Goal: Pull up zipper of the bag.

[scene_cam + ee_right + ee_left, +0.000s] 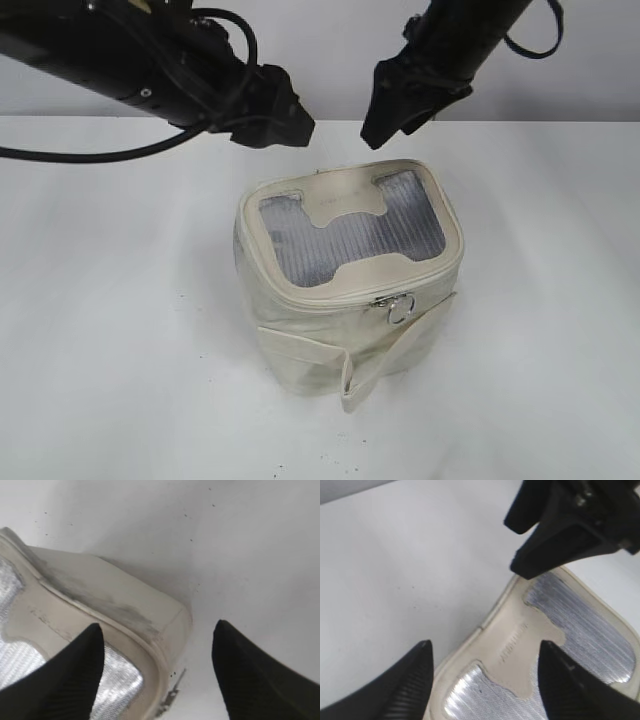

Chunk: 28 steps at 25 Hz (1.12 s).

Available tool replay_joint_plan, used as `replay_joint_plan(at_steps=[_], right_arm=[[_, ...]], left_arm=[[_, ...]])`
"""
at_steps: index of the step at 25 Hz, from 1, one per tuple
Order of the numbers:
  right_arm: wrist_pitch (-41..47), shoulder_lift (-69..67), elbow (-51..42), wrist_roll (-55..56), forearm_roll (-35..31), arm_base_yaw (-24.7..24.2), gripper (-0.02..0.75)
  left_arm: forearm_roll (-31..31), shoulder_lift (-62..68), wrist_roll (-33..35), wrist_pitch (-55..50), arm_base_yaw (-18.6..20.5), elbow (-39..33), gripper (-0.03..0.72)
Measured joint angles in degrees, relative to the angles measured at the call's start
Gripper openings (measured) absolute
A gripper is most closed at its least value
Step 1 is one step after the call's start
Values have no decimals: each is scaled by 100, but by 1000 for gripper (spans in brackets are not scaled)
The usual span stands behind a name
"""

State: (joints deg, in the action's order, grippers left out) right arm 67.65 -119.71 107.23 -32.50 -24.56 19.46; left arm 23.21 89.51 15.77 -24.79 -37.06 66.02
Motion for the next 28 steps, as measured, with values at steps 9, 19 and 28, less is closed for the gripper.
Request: replay_joint_plan(at_steps=[9,19,28], right_arm=[[139,26,0,83,31,-940,526],[144,367,-600,95,135,-1326,526],[154,1035,-1636,-54,438,-1326,526]], left_arm=[[-25,1498,895,-1172,167,1807,508],[582,2968,1668,-2879,167,3833,508],[699,3572,1849,-3335,172,4244,508]])
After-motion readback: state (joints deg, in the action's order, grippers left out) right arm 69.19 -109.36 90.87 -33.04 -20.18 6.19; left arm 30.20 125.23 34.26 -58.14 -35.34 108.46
